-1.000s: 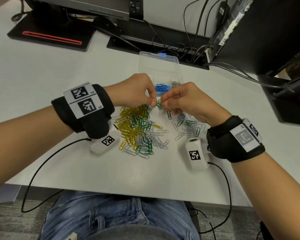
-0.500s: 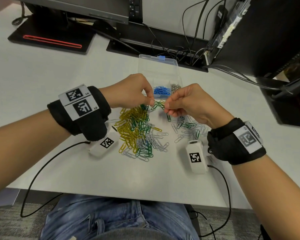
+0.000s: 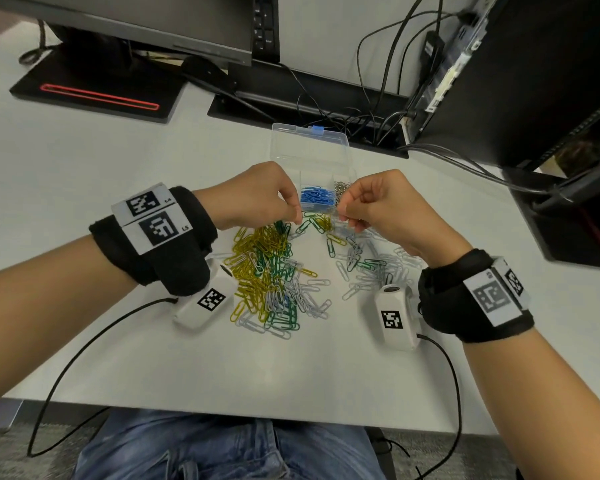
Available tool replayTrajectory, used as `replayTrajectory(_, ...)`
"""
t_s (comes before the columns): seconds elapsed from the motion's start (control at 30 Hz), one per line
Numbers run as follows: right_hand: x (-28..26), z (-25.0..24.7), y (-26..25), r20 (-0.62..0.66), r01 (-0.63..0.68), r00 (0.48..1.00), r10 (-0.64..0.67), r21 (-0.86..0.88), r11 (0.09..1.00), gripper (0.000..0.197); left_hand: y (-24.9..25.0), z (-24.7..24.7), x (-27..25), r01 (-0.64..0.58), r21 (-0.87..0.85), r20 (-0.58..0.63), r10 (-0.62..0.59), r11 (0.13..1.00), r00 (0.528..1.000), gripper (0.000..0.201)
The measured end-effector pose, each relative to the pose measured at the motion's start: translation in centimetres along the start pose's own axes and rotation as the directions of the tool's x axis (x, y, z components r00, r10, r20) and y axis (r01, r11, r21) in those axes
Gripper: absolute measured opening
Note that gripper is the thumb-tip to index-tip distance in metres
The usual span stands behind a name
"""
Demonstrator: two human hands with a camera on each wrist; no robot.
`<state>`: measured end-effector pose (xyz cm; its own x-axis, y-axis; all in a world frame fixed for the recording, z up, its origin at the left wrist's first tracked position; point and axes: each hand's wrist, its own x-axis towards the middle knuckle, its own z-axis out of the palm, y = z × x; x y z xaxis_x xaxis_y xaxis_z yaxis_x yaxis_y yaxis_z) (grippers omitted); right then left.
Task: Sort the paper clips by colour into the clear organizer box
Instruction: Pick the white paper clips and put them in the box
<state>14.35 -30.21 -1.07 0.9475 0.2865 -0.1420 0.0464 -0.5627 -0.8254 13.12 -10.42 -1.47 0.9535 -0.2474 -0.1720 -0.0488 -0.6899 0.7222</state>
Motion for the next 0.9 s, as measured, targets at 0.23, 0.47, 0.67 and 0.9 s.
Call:
replayTrajectory(0.23,-0.57,0.18,0.09,0.082,0.018,0.997,-0.014,-0.057,0.998,0.017,0.38,0.03,0.32,-0.022,-0.112,-0.155,0.004,0.993,0.988,0.006)
replayTrajectory(0.47,-0.55,0.24,-0.17,-0.022,0.055,0.998,-0.056,-0.016,0.998,0.017,0.43,-0.4,0.36,-0.061,-0.009,-0.136,0.06,0.998,0.989,0.005)
replayTrajectory(0.67,-0.57,0.41,-0.3,-0.039,0.078,0.996,-0.079,-0.026,0.997,0.016,0.72,-0.04,0.14,-0.066,-0.003,-0.095,0.066,0.998,0.993,0.01)
replayTrajectory(0.9,-0.82,0.4,-0.52,-0.122,0.07,0.991,-0.054,0.136,0.988,0.021,0.93,0.16,-0.17,-0.005,-0.178,-0.055,-0.005,0.984,0.998,0.007)
